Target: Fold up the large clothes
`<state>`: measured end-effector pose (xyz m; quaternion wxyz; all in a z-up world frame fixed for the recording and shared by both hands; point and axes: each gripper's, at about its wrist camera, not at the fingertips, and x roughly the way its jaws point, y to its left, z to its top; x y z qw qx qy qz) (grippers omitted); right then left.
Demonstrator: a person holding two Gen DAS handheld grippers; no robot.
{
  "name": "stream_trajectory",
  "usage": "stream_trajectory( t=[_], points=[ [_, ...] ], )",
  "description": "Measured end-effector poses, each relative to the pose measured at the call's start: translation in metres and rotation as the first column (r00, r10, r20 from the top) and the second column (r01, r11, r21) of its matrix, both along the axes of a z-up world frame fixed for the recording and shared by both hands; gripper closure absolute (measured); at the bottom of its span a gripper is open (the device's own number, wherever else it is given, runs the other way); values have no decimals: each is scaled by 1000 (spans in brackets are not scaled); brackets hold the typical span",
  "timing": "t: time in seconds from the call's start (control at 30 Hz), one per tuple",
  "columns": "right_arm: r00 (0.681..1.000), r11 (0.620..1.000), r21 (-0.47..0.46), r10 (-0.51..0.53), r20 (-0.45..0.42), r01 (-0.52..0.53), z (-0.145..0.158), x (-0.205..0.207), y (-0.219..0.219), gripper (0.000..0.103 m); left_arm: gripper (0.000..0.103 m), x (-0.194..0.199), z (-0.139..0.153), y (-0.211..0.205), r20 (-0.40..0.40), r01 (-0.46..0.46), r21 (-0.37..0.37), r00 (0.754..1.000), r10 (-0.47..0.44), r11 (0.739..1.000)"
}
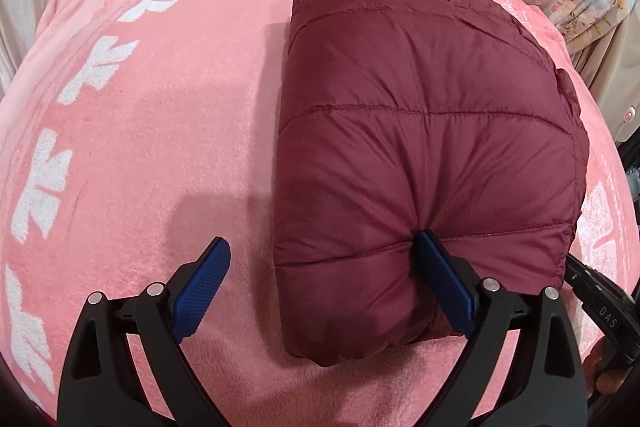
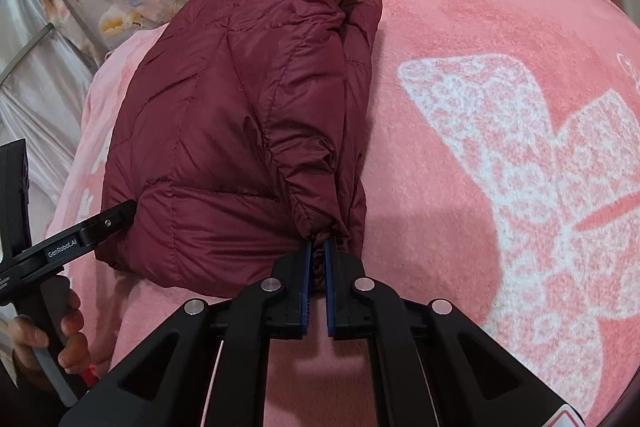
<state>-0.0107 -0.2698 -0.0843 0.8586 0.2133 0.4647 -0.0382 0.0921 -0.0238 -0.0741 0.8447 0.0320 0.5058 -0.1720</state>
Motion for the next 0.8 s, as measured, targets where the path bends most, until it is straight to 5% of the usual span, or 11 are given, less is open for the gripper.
stream_trajectory(
  t=[0.17, 0.53, 0.63, 0.8],
  points=[
    [1000, 1000, 6, -14, -26, 15, 12, -3, 0, 97, 11, 1, 3, -4, -1, -7, 22, 1000, 7, 1000],
    [1000, 977, -212, -8, -4, 7, 63, -6, 14, 89, 11, 1, 14, -8, 3, -11, 60, 1000, 11, 998],
    [999, 974, -226, -37, 4, 37, 72, -7, 7, 77, 14, 1, 26, -4, -6, -14, 47, 1000, 14, 999],
    [996, 975, -217, -37, 83, 55, 101, 3, 2, 76, 14, 16, 73, 5, 61, -36, -37, 997, 38, 999]
  ],
)
